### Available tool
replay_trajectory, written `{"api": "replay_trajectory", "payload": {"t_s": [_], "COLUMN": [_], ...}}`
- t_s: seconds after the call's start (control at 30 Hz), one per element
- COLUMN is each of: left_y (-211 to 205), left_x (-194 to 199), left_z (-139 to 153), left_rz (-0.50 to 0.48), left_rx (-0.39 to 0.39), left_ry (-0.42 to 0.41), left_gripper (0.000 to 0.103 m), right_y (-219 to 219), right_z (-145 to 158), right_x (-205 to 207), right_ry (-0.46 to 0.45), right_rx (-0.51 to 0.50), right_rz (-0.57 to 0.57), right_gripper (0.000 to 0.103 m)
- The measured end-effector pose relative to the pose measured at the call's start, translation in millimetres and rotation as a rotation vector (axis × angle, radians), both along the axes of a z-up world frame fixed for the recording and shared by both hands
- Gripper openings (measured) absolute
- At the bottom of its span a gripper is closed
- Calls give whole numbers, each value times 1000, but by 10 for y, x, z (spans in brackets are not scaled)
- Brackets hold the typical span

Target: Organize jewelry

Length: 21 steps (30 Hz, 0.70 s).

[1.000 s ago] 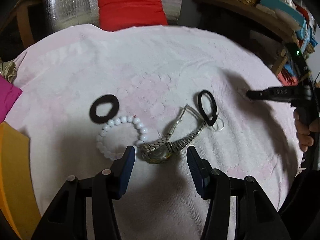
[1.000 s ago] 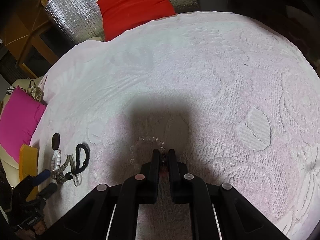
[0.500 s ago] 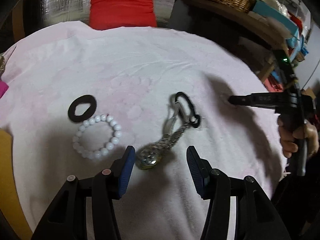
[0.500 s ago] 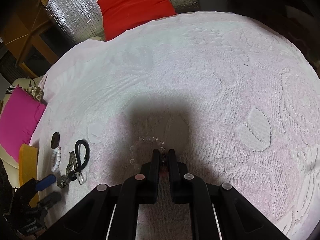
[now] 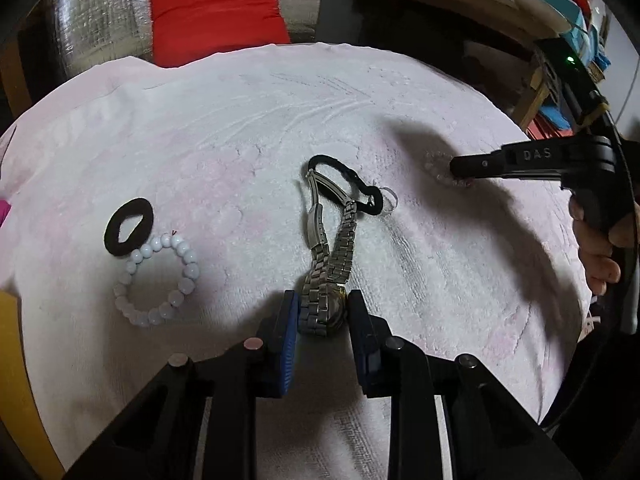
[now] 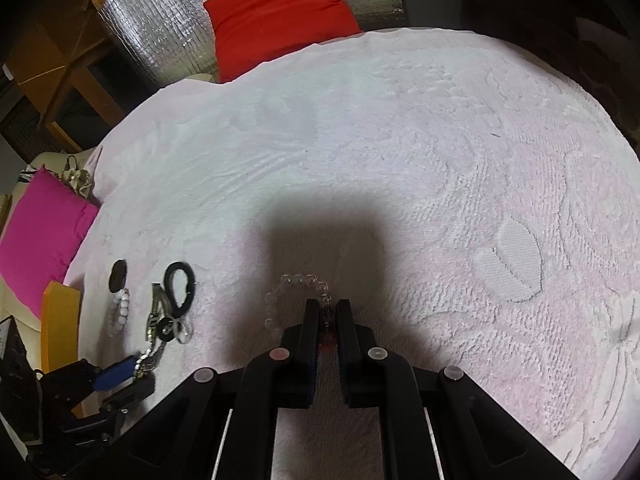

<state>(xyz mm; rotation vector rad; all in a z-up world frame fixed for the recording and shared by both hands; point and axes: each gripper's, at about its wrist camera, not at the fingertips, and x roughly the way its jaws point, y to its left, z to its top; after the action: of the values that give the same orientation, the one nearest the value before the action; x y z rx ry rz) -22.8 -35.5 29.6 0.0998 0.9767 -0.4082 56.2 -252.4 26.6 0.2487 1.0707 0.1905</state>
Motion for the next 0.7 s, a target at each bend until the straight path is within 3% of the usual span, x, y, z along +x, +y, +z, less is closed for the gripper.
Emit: {"api": "replay_trajectory", "payload": {"t_s": [0.23,0.47,0.53,0.57,0.7], "left_y": [123,566,674,741,820], "left_x": [-163,-379,-457,-519,-682], "left_z": [302,592,685,725,757], "left_rz": [56,172,195,215,238], "left_rx": [-92,-199,-220,-233,-201], "left_ry": [-64,-115,-135,-142,-159], "left_gripper": [24,22,12,12,12], "right_y": [28,202,293,351,555], "right_z": [201,396,446,470,558], "right_x": [-133,-281,-320,-345,-426], "right_ry": [-60,-116,-131,-137,-164], "right_rx": [43,79,97,104,112], "right_rz": [25,64,87,100,155], "right_gripper": [9,9,9,9,9]}}
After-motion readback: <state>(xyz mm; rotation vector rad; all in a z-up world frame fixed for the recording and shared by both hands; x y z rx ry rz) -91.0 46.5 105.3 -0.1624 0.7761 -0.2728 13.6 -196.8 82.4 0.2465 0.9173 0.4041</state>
